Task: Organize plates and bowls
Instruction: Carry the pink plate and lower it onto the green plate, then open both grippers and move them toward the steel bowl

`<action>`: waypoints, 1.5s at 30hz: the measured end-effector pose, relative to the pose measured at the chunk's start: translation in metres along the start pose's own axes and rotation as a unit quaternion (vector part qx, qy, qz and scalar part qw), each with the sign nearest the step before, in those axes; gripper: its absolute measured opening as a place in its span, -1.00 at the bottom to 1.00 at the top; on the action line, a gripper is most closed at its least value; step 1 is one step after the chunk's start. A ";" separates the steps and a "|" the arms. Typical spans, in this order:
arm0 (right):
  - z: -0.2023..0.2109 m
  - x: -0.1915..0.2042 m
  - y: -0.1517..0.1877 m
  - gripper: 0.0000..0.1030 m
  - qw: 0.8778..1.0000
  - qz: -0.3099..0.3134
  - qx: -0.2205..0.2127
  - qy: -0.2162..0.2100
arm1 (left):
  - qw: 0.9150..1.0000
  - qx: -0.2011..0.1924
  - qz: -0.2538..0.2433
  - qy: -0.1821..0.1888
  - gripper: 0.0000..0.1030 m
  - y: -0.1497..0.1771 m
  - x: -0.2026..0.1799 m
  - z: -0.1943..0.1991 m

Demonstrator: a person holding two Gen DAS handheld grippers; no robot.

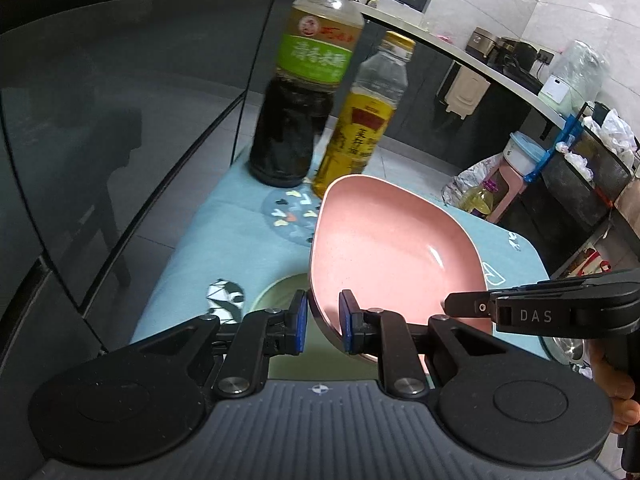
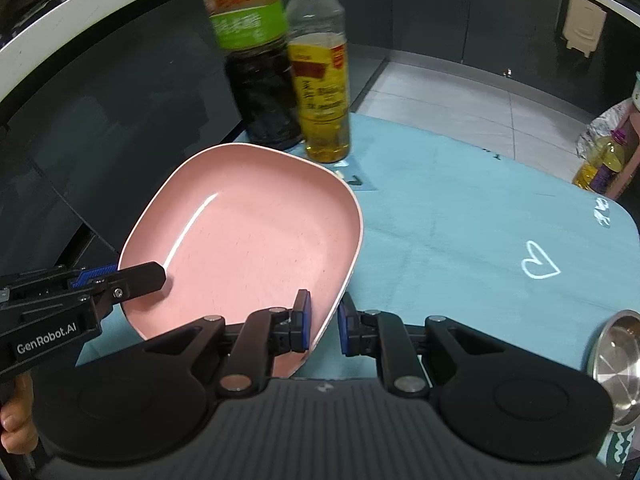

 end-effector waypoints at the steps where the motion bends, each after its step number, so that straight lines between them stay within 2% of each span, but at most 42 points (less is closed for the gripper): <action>1: -0.002 0.003 0.000 -0.90 1.000 0.001 0.002 -0.001 | 1.000 0.001 0.001 -0.001 -0.70 0.001 0.002 0.001; 12: -0.017 0.022 0.003 -0.90 1.000 0.016 0.023 0.003 | 1.000 0.017 0.004 -0.007 -0.68 0.016 0.023 -0.001; 21: -0.038 0.024 0.009 -0.90 0.999 0.019 0.049 0.007 | 0.999 0.051 0.004 -0.015 -0.67 0.035 0.031 -0.018; 32: -0.051 0.021 0.017 -0.87 0.998 0.014 0.064 0.004 | 0.997 0.074 0.008 -0.017 -0.62 0.042 0.035 -0.026; 41: -0.042 0.006 0.015 -0.80 0.999 -0.013 0.050 -0.001 | 0.998 0.061 0.004 -0.023 -0.60 0.039 0.035 -0.016; 43: -0.036 0.001 0.015 -0.69 0.999 -0.019 0.042 -0.001 | 0.998 0.052 0.004 -0.026 -0.59 0.037 0.034 -0.011; 45: -0.031 -0.005 0.016 -0.66 0.999 -0.022 0.035 0.002 | 0.999 0.045 0.004 -0.029 -0.58 0.035 0.031 -0.005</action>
Point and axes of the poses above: each gripper's, at about its wrist camera, not at the fingertips, and z roughly against the way its jaws point, x to its left, y to its underside, the point moved 5 cm from there along -z, roughly the way its jaws point, and after that the axes turned 6 degrees about z, right-handed, at the moved point
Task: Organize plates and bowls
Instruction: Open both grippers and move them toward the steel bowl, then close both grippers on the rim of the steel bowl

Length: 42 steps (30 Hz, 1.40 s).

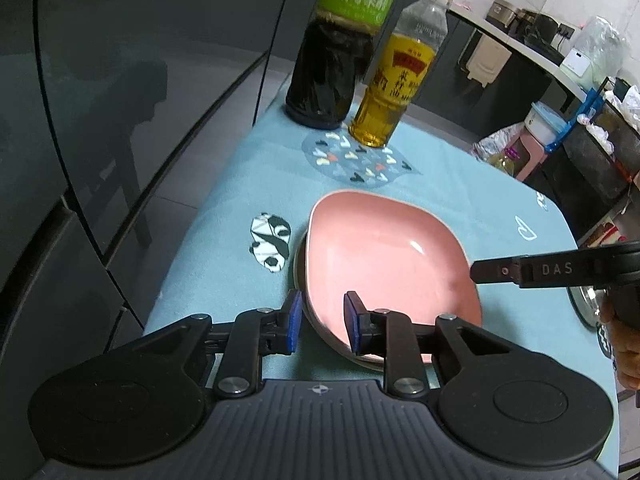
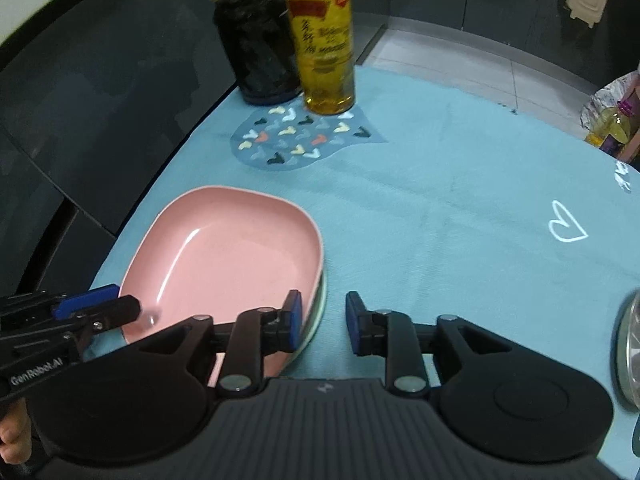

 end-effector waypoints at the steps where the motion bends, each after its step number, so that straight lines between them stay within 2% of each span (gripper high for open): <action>1: 0.003 -0.003 0.001 -0.66 1.000 0.000 -0.003 0.001 | 1.000 -0.003 -0.001 0.000 -0.58 0.000 -0.002 0.002; 11: 0.040 -0.041 0.012 -0.61 0.999 -0.006 -0.039 0.025 | 0.999 -0.010 -0.049 0.012 -0.56 0.001 -0.056 0.014; 18: 0.062 -0.106 0.041 -0.58 0.995 -0.052 -0.056 0.056 | 0.994 0.006 -0.101 0.036 -0.54 0.010 -0.124 0.003; 24: 0.081 -0.161 0.068 -0.58 0.989 -0.105 -0.070 0.080 | 0.991 0.026 -0.103 0.079 -0.49 0.018 -0.177 -0.017; 28: 0.097 -0.189 0.084 -0.58 0.983 -0.131 -0.085 0.095 | 0.990 0.034 -0.095 0.100 -0.34 0.022 -0.210 -0.029; 31: 0.105 -0.210 0.096 -0.58 0.978 -0.152 -0.094 0.108 | 0.987 0.040 -0.106 0.115 -0.34 0.025 -0.237 -0.039; 38: 0.100 -0.249 0.115 -0.58 0.968 -0.201 -0.090 0.121 | 0.978 0.052 -0.143 0.142 -0.34 0.039 -0.299 -0.071; 42: 0.092 -0.266 0.124 -0.58 0.963 -0.225 -0.083 0.122 | 0.977 0.059 -0.151 0.141 -0.34 0.046 -0.324 -0.093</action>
Point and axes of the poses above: each gripper's, at about its wrist camera, not at the fingertips, and z roughly against the way its jaws point, x to its left, y to its underside, the point moved 5 cm from there along -z, roughly the way its jaws point, and after that the axes turned 6 degrees about z, right-handed, at the moved point
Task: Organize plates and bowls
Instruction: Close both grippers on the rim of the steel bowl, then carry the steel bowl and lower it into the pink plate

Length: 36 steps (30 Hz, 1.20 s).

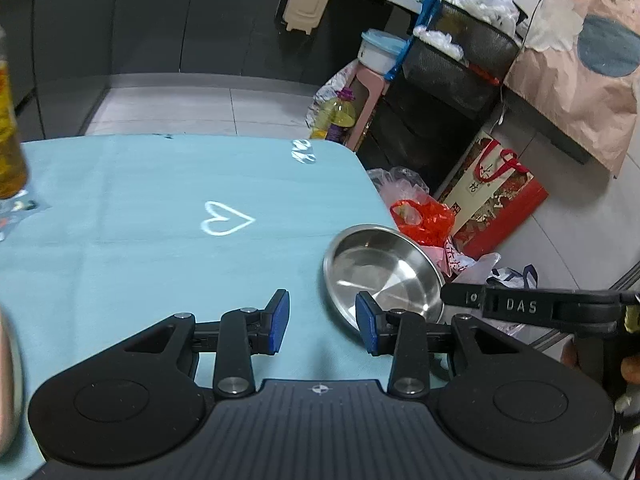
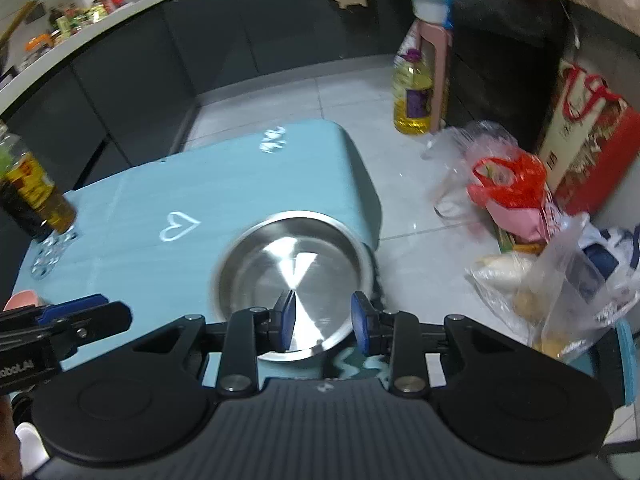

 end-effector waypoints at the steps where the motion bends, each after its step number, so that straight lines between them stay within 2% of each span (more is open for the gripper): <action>1: -0.004 -0.003 0.000 -0.58 1.000 -0.006 0.002 0.000 | 1.000 0.005 -0.002 -0.002 -0.34 0.000 -0.003 -0.007; 11: -0.027 -0.023 -0.001 -0.58 0.999 -0.028 0.020 -0.002 | 0.999 0.041 0.004 -0.033 -0.34 -0.001 -0.005 -0.060; 18: -0.033 -0.022 -0.001 -0.58 0.999 -0.035 0.027 -0.001 | 0.998 0.049 0.024 -0.027 -0.37 -0.001 0.001 -0.071; 20: -0.036 -0.022 -0.001 -0.58 0.999 -0.035 0.028 -0.002 | 0.998 0.050 0.022 -0.027 -0.46 -0.001 0.001 -0.071; 21: -0.037 -0.021 -0.001 -0.63 0.999 -0.034 0.032 -0.003 | 0.998 0.052 0.020 -0.019 -0.60 -0.001 0.001 -0.071; 22: -0.037 -0.019 0.000 -0.79 0.999 -0.032 0.036 -0.005 | 0.998 0.053 0.017 -0.013 -0.72 0.000 0.002 -0.069; 25: -0.035 -0.016 0.000 -1.00 0.999 -0.026 0.034 0.004 | 0.999 0.051 -0.006 -0.013 -0.76 0.002 -0.006 -0.063; 28: -0.023 -0.013 0.001 -1.00 0.999 -0.026 0.031 0.000 | 0.999 0.036 -0.020 -0.012 -0.76 0.003 -0.009 -0.050; 32: -0.006 -0.001 0.000 -0.99 1.000 -0.013 0.014 0.002 | 1.000 0.020 -0.015 0.005 -0.76 0.000 -0.002 -0.022; 36: 0.012 0.022 -0.003 -0.99 1.000 0.003 -0.003 -0.016 | 1.000 -0.004 -0.016 0.002 -0.75 -0.002 0.012 0.012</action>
Point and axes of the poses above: each gripper's, at about its wrist camera, not at the fingertips, and z roughly against the way its jaws point, x to its left, y to its underside, the point moved 5 cm from there along -z, roughly the way its jaws point, and after that the axes turned 6 degrees about z, right-handed, at the moved point
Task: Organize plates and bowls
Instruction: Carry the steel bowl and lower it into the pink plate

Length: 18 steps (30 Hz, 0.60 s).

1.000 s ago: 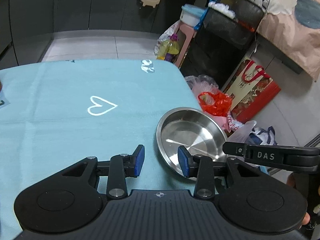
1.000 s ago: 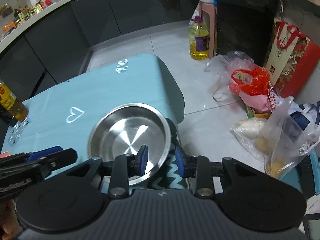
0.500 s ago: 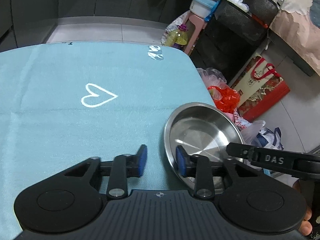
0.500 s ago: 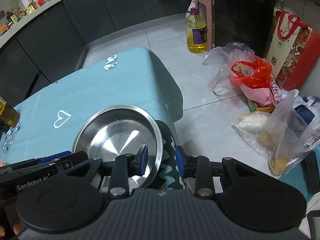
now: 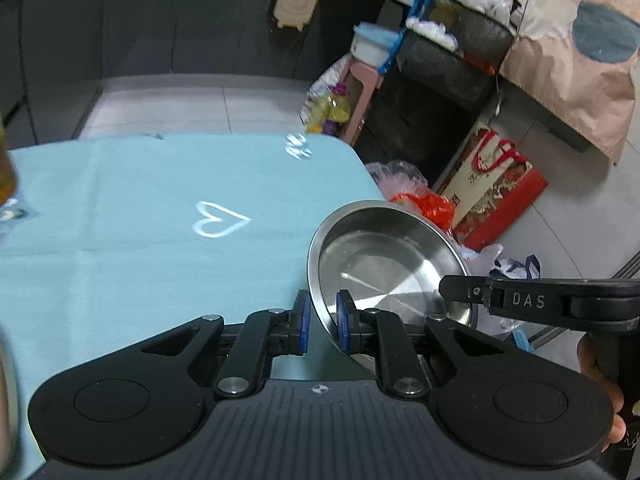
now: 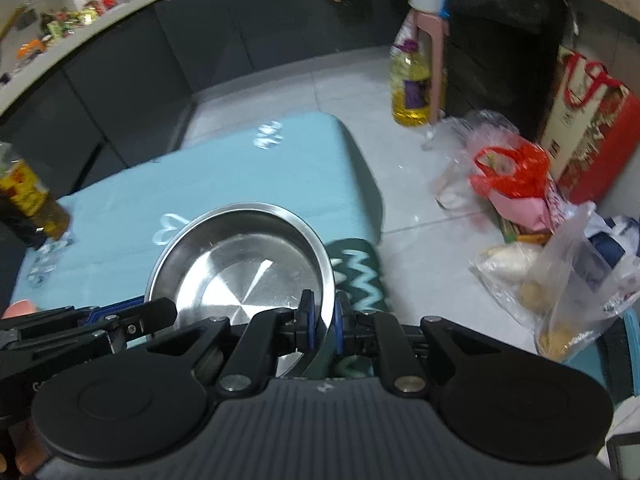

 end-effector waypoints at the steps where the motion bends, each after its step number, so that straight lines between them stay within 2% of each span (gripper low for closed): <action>1: 0.004 0.010 -0.001 -0.99 1.000 0.008 -0.004 -0.005 | 1.000 -0.006 0.001 -0.001 -0.75 0.001 0.004 0.009; 4: 0.011 0.037 -0.003 -0.98 0.999 0.032 -0.012 -0.020 | 1.000 -0.026 0.006 -0.009 -0.74 0.001 0.025 0.038; 10: 0.012 0.106 -0.003 -0.97 0.995 0.083 -0.007 -0.061 | 0.997 -0.045 0.035 -0.047 -0.75 0.005 0.084 0.088; 18: -0.003 0.213 0.001 -0.95 0.982 0.153 0.017 -0.108 | 0.989 -0.078 0.075 -0.103 -0.73 0.022 0.170 0.146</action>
Point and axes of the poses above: each gripper's, at about its wrist camera, not at the fingertips, and z roughly against the way its jaws point, x to its left, y to its underside, the point moved 5 cm from there along -z, roughly the way its jaws point, and after that the axes turned 6 degrees about z, right-handed, at the moved point
